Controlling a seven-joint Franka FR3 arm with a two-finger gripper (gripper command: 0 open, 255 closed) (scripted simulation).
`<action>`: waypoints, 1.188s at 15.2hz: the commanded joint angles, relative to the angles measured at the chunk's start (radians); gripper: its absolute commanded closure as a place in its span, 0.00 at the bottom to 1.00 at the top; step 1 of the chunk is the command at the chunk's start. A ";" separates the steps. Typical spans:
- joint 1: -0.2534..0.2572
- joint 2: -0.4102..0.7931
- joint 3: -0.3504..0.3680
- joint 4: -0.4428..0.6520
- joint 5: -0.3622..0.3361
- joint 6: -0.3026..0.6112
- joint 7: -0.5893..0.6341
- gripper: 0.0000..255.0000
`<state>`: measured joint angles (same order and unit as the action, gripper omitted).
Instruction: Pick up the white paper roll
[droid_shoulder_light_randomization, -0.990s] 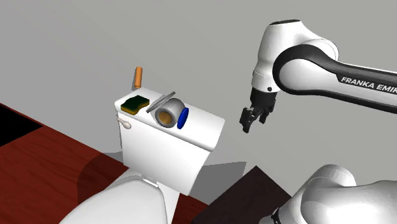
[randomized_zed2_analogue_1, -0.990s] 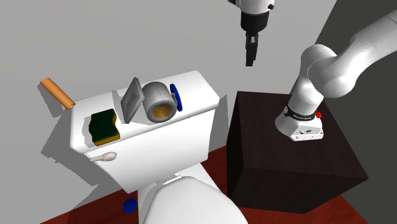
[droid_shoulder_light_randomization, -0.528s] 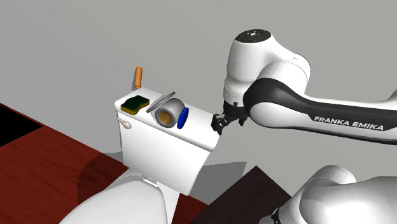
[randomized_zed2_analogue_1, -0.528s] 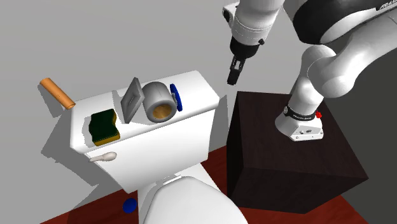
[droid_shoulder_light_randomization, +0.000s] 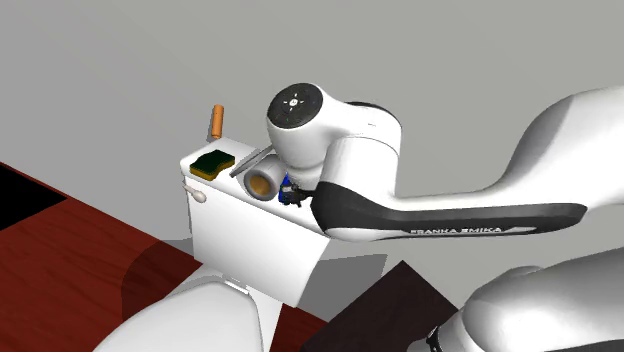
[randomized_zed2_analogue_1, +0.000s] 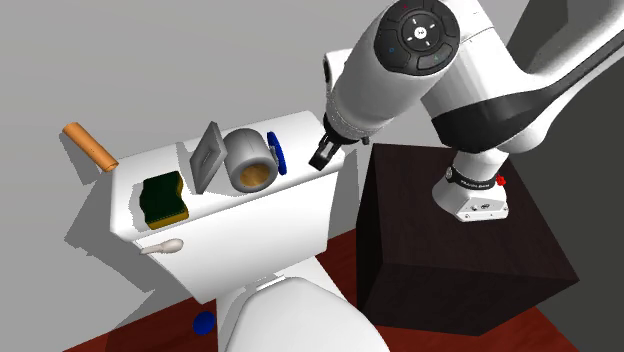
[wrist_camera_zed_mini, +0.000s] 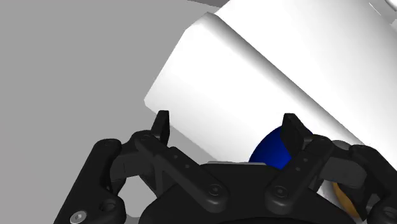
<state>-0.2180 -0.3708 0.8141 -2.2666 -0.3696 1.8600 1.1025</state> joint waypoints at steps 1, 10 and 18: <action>-0.079 0.123 0.124 0.074 -0.133 -0.026 0.175 0.00; 0.213 0.887 0.133 0.569 -0.840 -0.593 0.735 0.00; 0.424 1.119 -0.015 0.841 -1.041 -0.739 0.784 0.00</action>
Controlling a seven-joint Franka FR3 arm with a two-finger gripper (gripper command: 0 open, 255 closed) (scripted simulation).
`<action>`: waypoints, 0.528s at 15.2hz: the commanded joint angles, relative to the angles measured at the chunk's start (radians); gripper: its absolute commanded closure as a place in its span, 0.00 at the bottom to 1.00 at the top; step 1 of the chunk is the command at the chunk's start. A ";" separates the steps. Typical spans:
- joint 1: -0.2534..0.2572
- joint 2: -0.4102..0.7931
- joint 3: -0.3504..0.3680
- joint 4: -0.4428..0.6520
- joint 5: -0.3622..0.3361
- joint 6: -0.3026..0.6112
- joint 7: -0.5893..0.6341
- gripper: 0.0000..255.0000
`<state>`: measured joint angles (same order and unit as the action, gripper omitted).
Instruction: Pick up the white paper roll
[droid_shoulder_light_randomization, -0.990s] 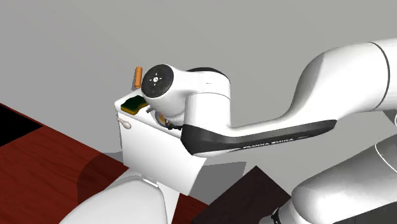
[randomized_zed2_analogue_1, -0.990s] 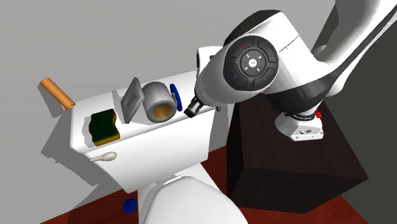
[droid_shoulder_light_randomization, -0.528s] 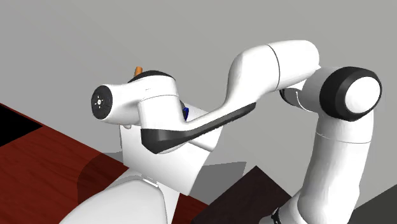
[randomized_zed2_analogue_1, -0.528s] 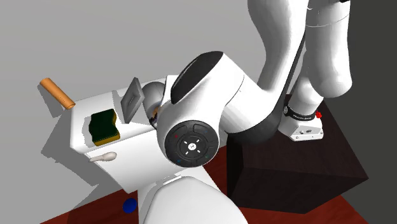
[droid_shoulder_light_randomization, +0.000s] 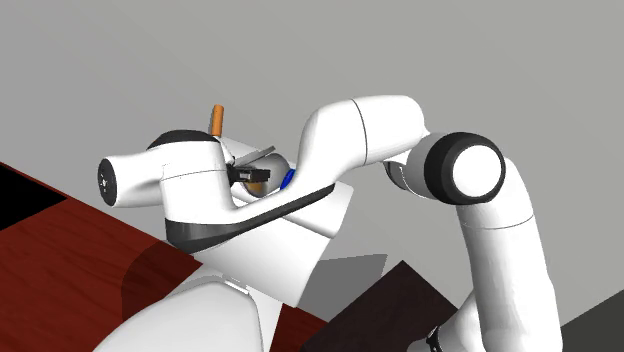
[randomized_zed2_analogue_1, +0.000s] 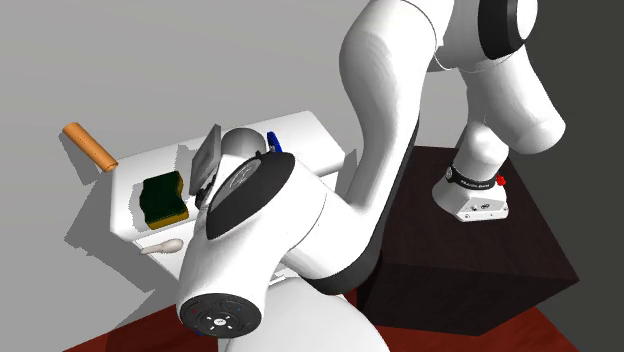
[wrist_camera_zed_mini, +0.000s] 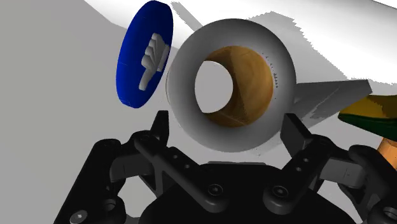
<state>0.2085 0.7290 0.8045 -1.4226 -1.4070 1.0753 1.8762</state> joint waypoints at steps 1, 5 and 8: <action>-0.006 0.028 0.000 -0.006 -0.009 0.045 0.019 0.00; -0.032 0.072 0.040 -0.015 -0.042 0.034 0.050 0.00; -0.047 0.071 0.049 -0.022 -0.050 0.035 0.048 1.00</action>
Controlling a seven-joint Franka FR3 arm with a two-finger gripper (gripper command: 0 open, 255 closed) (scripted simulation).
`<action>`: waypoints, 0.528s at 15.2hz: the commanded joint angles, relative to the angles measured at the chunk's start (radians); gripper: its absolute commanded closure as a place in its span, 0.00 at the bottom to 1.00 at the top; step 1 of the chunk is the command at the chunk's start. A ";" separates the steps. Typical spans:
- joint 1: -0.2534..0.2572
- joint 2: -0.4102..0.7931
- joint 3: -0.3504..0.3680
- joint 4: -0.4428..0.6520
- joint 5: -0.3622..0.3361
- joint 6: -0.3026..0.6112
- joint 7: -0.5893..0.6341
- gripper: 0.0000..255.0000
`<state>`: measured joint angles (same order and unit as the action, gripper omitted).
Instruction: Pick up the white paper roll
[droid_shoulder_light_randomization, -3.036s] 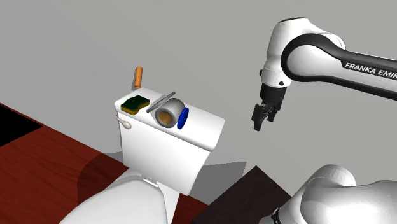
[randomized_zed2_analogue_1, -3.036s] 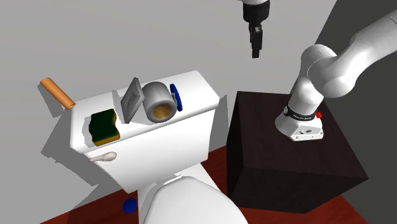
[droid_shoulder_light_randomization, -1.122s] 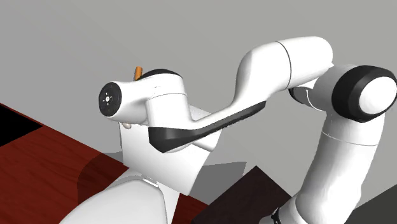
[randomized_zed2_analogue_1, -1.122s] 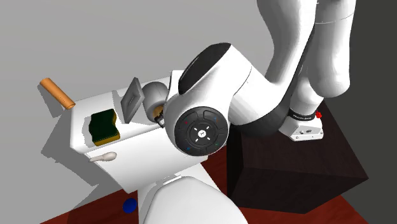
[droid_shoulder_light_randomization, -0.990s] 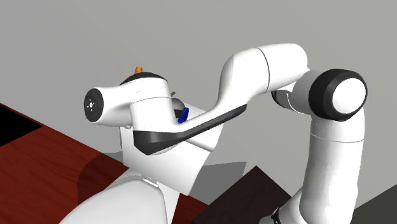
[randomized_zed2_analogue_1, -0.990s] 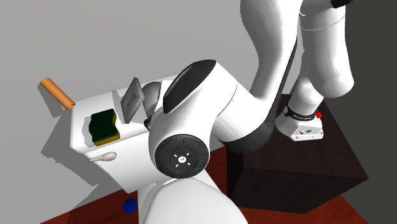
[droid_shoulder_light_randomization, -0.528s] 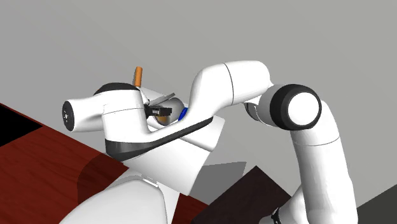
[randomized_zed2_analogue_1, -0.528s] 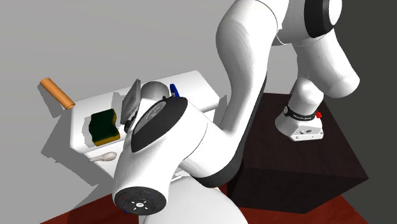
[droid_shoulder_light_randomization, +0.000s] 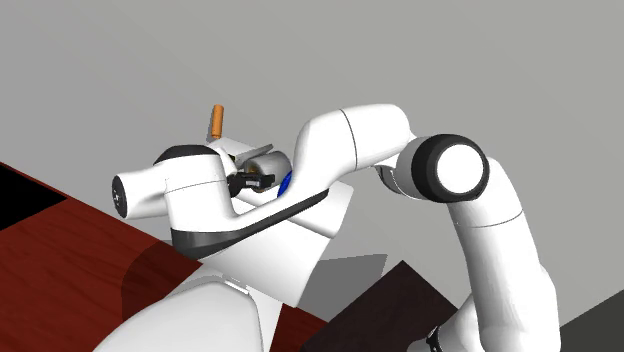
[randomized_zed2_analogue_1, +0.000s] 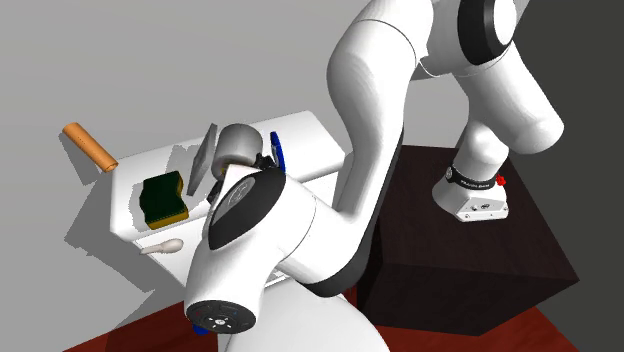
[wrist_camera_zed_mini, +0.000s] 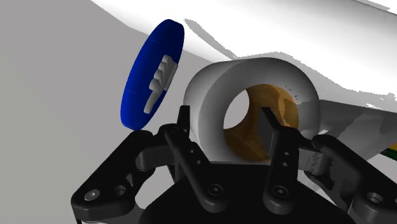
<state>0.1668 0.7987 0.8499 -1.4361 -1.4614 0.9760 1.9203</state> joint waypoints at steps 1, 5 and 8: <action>-0.007 0.015 -0.005 0.003 -0.008 0.145 -0.002 1.00; -0.032 -0.002 -0.004 -0.018 -0.011 0.162 -0.010 1.00; -0.013 0.022 0.035 -0.001 -0.016 0.111 0.008 1.00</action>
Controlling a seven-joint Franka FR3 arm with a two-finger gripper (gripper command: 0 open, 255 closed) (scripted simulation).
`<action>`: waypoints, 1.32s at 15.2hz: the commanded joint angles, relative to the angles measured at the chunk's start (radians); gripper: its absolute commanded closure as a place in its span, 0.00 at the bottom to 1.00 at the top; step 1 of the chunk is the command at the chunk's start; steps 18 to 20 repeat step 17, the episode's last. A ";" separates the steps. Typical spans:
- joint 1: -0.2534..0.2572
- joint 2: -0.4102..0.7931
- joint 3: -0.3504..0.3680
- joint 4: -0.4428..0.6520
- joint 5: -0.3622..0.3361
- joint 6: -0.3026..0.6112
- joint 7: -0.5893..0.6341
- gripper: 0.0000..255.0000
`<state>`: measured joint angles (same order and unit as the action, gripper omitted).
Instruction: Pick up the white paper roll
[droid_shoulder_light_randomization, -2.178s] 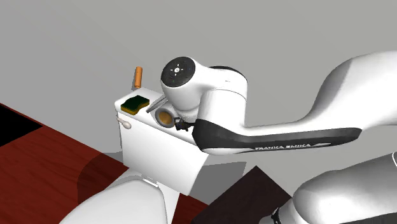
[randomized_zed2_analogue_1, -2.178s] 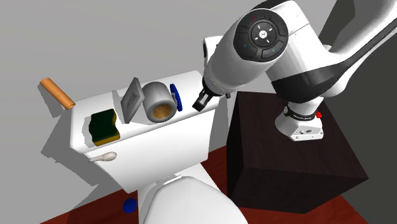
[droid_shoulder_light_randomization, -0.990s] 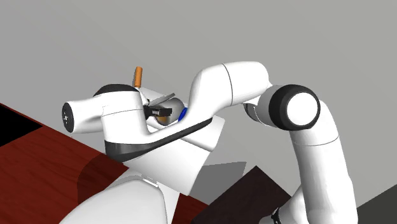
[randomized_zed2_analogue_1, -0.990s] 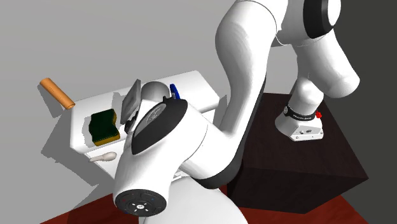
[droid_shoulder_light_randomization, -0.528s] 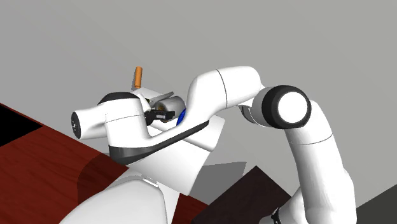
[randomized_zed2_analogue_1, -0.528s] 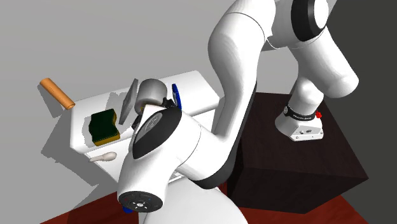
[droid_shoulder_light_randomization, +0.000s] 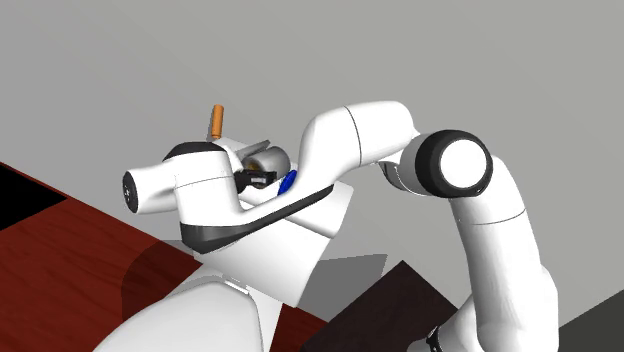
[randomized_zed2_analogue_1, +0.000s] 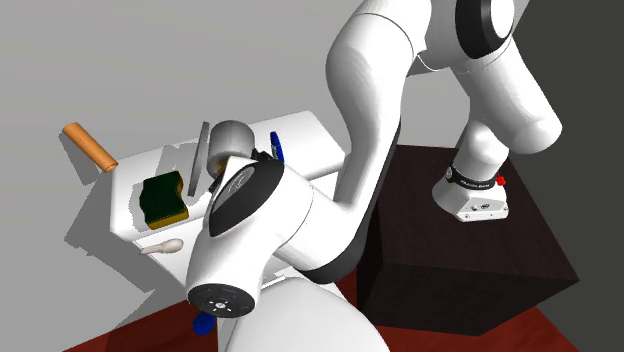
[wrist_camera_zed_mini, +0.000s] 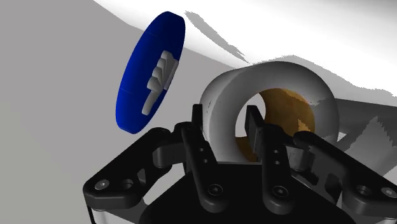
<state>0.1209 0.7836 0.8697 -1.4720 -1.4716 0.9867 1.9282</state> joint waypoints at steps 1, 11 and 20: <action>0.024 0.038 0.033 0.038 -0.015 0.089 -0.007 1.00; 0.012 -0.010 0.076 0.075 -0.027 0.044 -0.088 1.00; 0.016 -0.032 0.081 0.098 -0.029 0.030 -0.125 1.00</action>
